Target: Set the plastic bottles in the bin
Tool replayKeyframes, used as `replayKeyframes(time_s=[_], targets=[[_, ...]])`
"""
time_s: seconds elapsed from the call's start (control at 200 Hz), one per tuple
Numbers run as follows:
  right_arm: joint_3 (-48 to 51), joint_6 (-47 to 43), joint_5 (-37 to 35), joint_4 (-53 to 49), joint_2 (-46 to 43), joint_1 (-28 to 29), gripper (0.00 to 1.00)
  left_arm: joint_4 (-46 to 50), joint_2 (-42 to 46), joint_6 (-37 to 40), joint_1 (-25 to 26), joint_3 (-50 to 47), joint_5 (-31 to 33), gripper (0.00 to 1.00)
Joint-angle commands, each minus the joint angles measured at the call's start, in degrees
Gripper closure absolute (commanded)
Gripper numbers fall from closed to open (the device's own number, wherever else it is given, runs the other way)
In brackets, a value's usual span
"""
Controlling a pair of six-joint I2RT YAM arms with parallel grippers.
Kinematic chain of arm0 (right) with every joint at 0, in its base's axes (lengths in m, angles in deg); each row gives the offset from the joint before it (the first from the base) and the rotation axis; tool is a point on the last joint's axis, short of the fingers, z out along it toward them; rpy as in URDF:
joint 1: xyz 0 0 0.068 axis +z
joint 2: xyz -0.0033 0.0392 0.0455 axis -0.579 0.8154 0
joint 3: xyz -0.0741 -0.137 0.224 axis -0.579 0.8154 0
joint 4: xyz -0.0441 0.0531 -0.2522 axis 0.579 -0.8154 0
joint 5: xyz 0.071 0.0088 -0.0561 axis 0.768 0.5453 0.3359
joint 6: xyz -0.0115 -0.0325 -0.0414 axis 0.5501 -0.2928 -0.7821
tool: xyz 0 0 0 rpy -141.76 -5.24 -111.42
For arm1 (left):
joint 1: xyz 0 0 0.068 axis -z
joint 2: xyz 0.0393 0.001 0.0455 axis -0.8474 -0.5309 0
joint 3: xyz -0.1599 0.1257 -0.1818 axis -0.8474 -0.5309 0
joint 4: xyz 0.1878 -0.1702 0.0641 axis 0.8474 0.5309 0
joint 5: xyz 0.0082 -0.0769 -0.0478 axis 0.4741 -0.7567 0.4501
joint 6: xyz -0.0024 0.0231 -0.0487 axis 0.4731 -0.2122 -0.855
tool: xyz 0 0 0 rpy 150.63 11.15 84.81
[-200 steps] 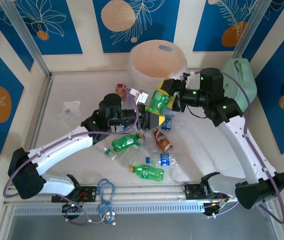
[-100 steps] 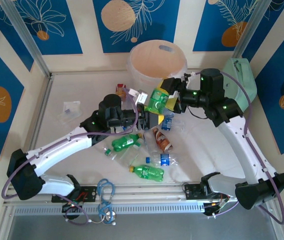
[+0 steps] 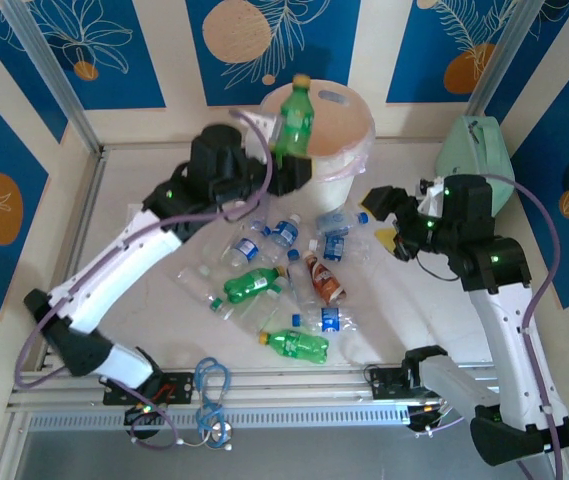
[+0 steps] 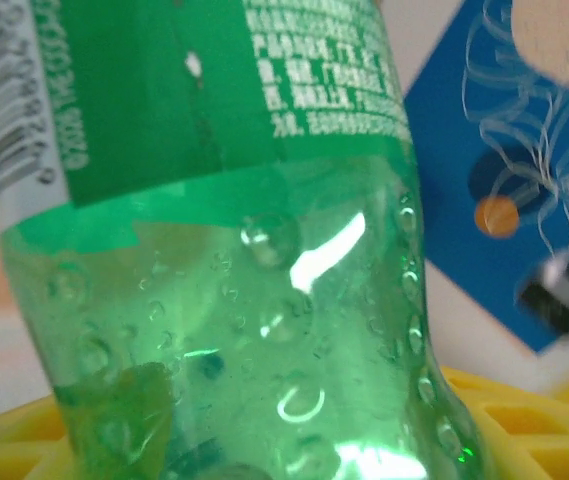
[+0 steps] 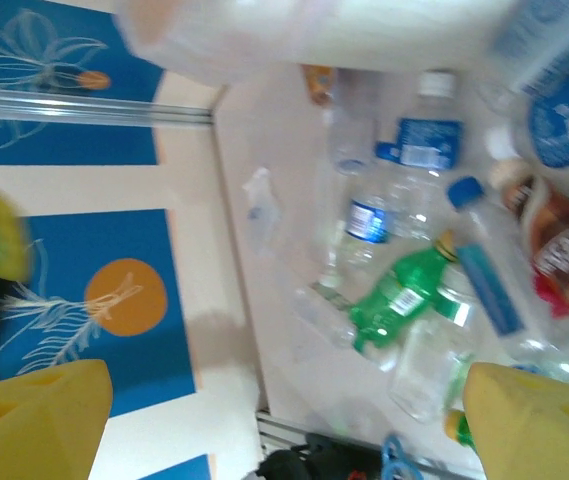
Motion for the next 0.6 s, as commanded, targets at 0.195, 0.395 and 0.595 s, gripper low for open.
replayKeyframes(time_s=[0.195,0.395,0.595], targets=[[5.16,-3.50,-4.04,-7.77,-3.75,0.10,0.09,22.19,-24.39,-2.68,-5.66,34.21,-1.53,0.44],[7.60,-3.60,-3.97,-8.15,-5.41,0.28,0.09,21.88,-30.19,-3.52,-6.75,39.39,-2.15,0.40],[9.89,-3.02,-3.97,-8.15,-6.92,1.09,0.09,22.25,-33.47,-4.10,-7.19,40.51,-2.31,0.38]])
